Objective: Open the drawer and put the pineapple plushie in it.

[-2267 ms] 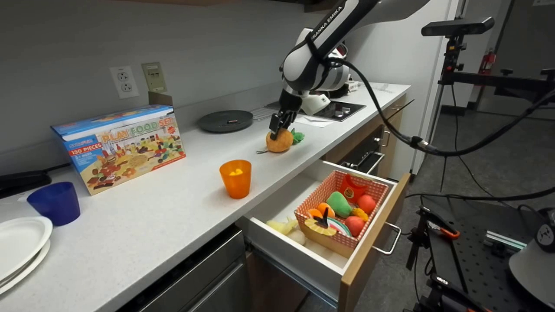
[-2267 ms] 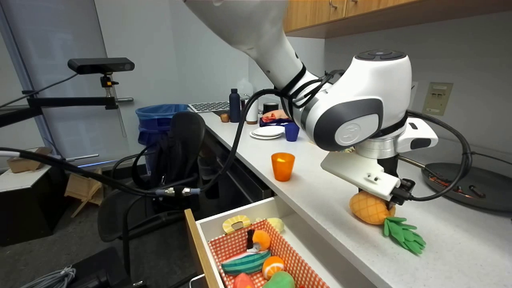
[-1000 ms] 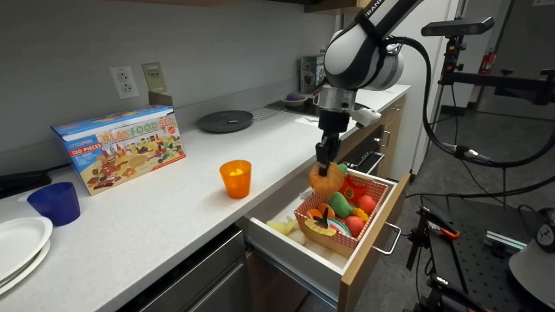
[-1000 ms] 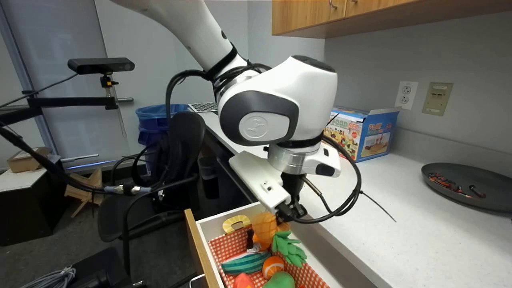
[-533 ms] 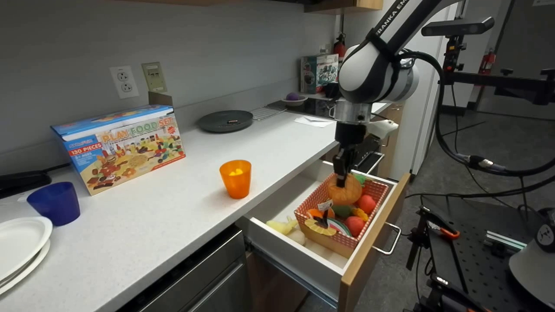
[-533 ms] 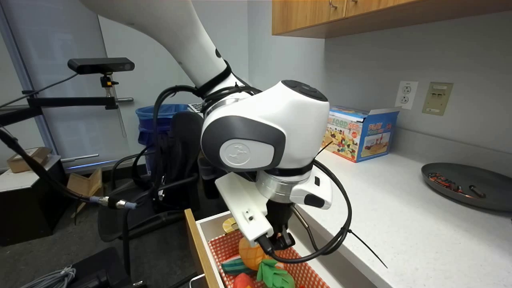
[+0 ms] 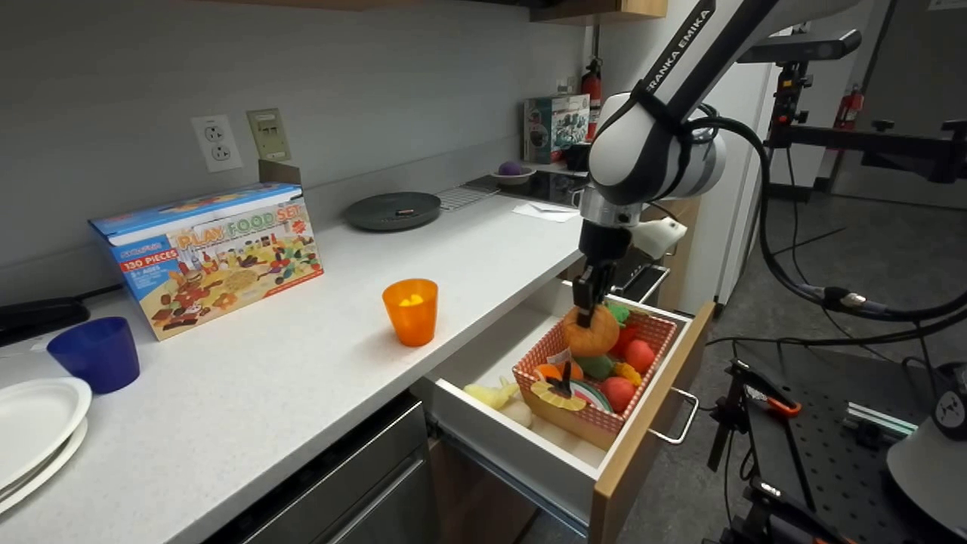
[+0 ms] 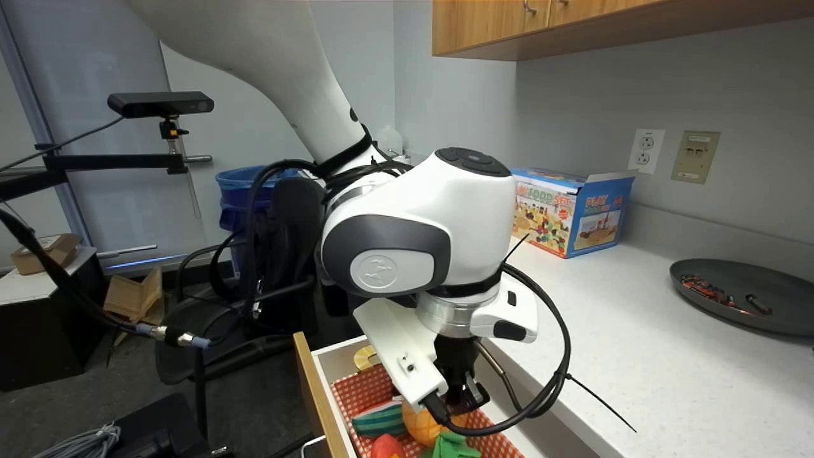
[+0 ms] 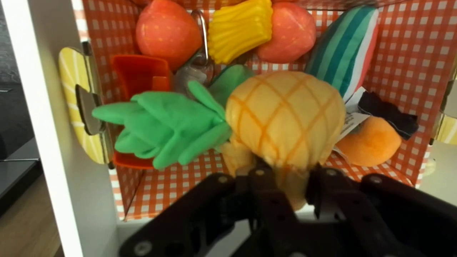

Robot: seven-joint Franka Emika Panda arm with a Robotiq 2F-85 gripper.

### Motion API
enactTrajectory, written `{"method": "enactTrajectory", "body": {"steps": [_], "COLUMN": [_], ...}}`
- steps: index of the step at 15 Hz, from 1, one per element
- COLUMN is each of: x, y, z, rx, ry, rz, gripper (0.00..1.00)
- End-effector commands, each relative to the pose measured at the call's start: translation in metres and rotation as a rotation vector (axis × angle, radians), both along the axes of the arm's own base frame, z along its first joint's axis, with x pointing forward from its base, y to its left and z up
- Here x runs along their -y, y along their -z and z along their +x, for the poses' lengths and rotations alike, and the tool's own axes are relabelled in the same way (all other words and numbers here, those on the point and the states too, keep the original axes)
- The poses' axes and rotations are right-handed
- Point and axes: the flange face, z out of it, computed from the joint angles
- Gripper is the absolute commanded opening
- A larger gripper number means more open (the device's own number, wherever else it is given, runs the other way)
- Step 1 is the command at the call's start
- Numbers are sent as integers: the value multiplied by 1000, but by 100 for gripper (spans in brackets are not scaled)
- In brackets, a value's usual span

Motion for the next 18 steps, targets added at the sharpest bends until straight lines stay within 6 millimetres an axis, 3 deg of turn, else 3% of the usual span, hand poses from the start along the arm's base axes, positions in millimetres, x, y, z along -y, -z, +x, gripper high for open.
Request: {"method": "enactTrajectory", "body": {"steps": [1, 5, 7, 13, 18], "x": [-3, -8, -11, -19, -30], "y": [0, -28, -48, -114, -146], "z": [7, 8, 8, 1, -6], "rx": [22, 42, 55, 150, 199], "ry": [-26, -46, -45, -5, 39], "rz": [-46, -99, -100, -145, -154], "gripper": [58, 89, 100, 100, 100]}}
